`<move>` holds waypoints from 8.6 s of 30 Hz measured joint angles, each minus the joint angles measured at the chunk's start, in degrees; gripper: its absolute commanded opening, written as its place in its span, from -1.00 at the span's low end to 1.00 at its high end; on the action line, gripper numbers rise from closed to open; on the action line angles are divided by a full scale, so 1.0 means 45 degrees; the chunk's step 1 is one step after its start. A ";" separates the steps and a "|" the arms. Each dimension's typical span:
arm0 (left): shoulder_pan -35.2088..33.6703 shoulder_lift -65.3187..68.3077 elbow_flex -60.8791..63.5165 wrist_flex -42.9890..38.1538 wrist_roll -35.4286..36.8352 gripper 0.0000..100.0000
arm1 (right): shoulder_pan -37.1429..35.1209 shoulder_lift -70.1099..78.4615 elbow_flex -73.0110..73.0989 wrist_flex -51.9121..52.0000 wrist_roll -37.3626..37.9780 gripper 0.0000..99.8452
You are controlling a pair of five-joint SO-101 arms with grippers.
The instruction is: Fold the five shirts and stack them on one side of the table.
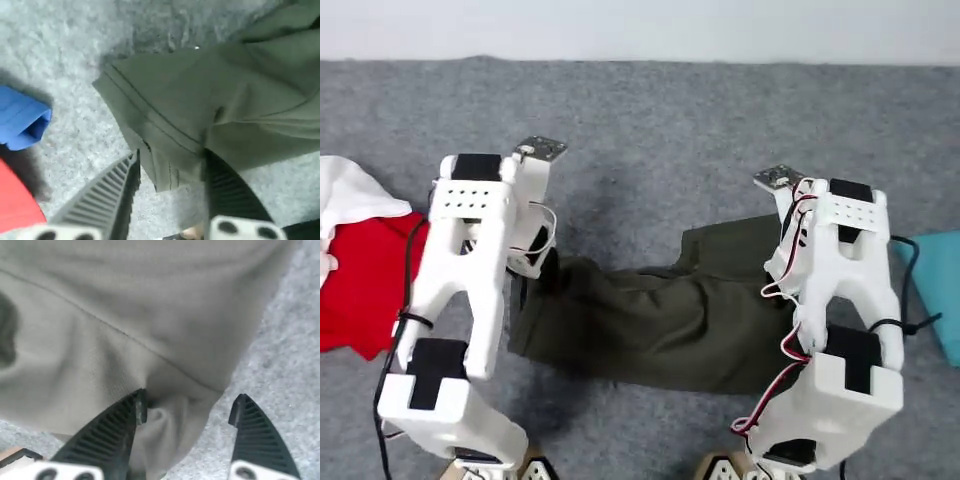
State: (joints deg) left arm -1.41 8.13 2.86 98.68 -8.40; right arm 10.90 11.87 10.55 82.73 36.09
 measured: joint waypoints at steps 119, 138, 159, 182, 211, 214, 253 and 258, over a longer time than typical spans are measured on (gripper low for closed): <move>-0.7150 -0.4063 0.4630 0.0000 -0.3634 -0.71 | -0.3380 0.8225 -1.0217 0.0938 -0.0020 -0.99; -0.7228 -0.4063 0.4630 0.0000 -0.3634 -0.75 | -0.0586 0.9299 -1.3656 0.1055 0.0586 -0.98; -0.7228 -0.4063 0.5451 0.0000 -0.3634 -0.75 | -0.2012 0.7951 -1.4984 0.3985 0.0195 -0.20; -0.7209 -0.4063 0.5802 0.0000 -0.3634 -0.75 | -0.0352 -0.7365 0.4845 0.3009 0.0234 -0.21; -0.6994 -0.4063 0.5841 0.0000 -0.3634 -0.75 | 0.2813 -0.6681 0.7619 -0.1485 0.0899 -0.79; -0.6994 -0.4063 0.5841 0.0000 -0.3634 -0.75 | 0.2813 -0.6681 0.7658 -0.1836 0.0899 -0.94; 0.1348 -0.4044 0.7775 -0.2501 0.1465 -0.48 | 0.6466 -0.6603 0.7736 -0.4083 0.4786 -0.98; 0.2383 -0.4044 0.8322 -0.3438 0.1817 -0.69 | 0.6427 -0.6603 0.7736 -0.4083 0.4786 -0.98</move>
State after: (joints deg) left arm 9.32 -10.07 40.31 83.21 -0.22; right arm 39.82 -17.85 45.36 64.35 57.63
